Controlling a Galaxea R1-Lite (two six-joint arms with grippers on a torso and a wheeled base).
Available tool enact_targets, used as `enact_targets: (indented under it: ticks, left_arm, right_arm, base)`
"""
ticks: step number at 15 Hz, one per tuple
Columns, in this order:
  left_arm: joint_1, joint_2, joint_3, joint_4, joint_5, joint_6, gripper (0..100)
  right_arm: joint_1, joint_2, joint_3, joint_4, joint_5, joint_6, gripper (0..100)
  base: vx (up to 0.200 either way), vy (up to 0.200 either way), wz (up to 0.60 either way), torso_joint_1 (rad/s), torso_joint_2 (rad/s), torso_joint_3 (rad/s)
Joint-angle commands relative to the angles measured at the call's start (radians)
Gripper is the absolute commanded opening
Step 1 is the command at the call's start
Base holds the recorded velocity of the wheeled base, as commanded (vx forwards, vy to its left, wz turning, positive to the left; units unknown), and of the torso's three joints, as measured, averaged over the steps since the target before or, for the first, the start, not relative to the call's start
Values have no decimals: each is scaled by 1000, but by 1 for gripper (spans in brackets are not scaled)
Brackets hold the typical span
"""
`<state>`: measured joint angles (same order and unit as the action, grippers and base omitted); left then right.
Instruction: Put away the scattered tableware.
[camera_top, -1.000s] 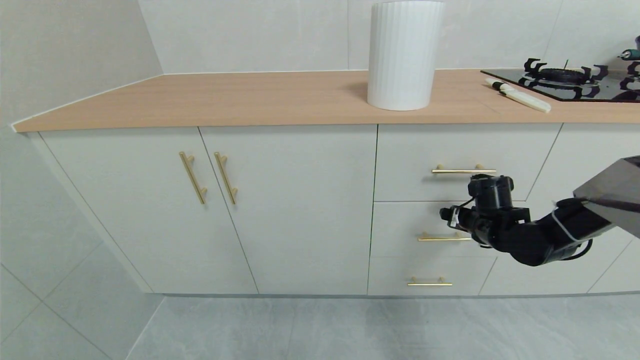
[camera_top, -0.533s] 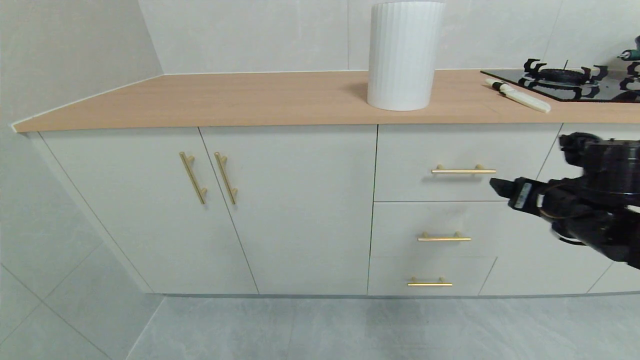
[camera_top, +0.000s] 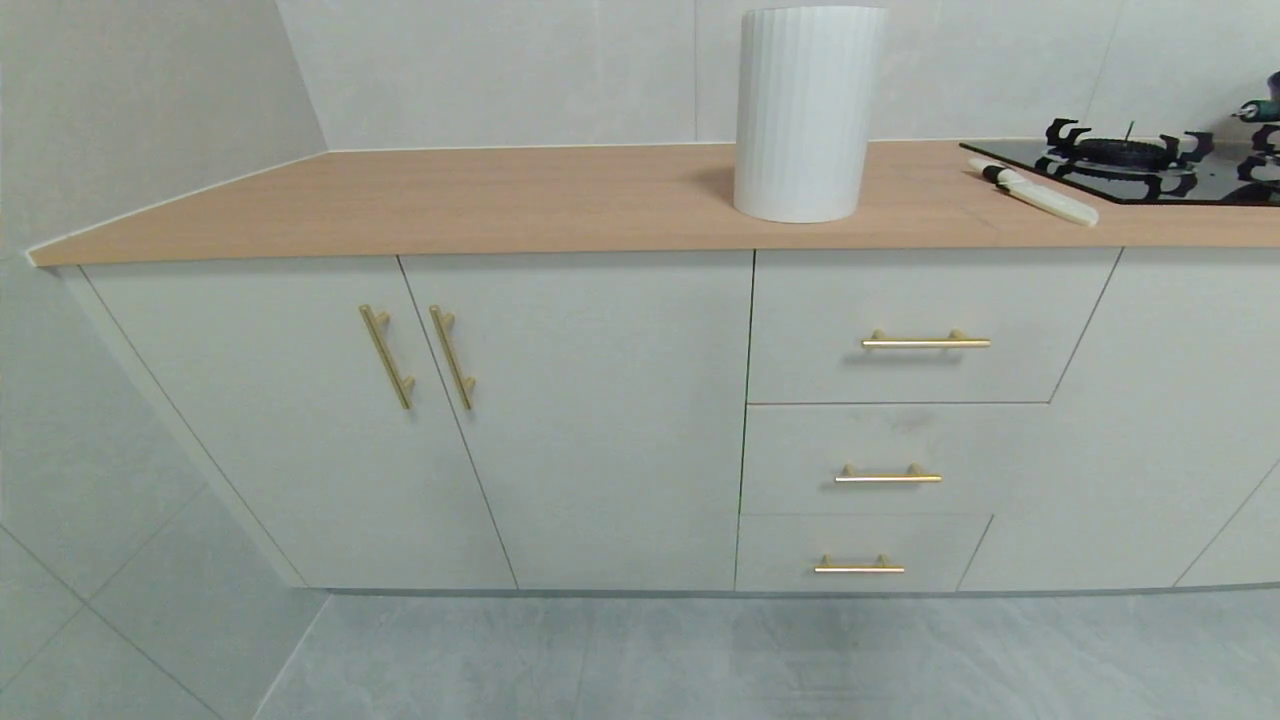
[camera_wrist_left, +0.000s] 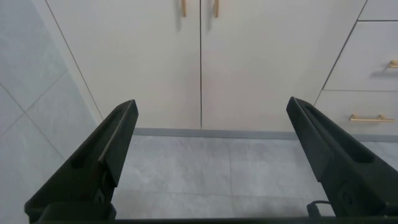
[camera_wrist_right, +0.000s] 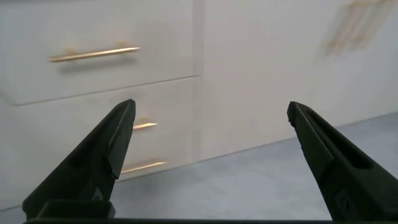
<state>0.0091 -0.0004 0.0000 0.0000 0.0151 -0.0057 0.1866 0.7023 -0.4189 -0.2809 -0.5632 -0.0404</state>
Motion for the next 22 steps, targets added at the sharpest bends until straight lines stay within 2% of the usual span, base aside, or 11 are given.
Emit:
enact_targets:
  ticks: [1,2,3,5,8,9,11,12,13,17,22]
  left_arm:
    - [0,0,0,0,0,0,100]
    - [0,0,0,2,0,0,100]
    - [0,0,0,0,0,0,100]
    - [0,0,0,0,0,0,100]
    - [0,0,0,2,0,0,100]
    - [0,0,0,0,0,0,100]
    - [0,0,0,2,0,0,100]
    - [0,0,0,0,0,0,100]
    - [0,0,0,0,0,0,100]
    - [0,0,0,0,0,1,100]
    - [0,0,0,0,0,6,100]
  right_arm:
    - [-157,-494,-29,339,-27,-104,100]
    - [-167,-554,-44,414,-26,-104,100]
    - [-167,-557,-44,419,-24,-104,100]
    - [-179,-698,11,509,-15,-104,100]
    - [-185,-702,127,480,26,-55,100]
    - [-187,-702,232,397,184,-24,100]
    - [-187,-702,338,238,345,28,100]
    - [-187,-702,417,163,482,45,100]
    - [-187,-702,419,200,513,50,100]
    - [-185,-702,419,287,520,45,100]
    - [-187,-702,417,282,529,43,100]
  base:
    - [0,0,0,0,0,0]
    - [0,0,0,0,0,0]
    - [0,0,0,0,0,0]
    - [0,0,0,0,0,0]
    - [0,0,0,0,0,0]
    - [0,0,0,0,0,0]
    - [0,0,0,0,0,0]
    - [0,0,0,0,0,0]
    - [0,0,0,0,0,0]
    - [0,0,0,0,0,0]
    - [0,0,0,0,0,0]
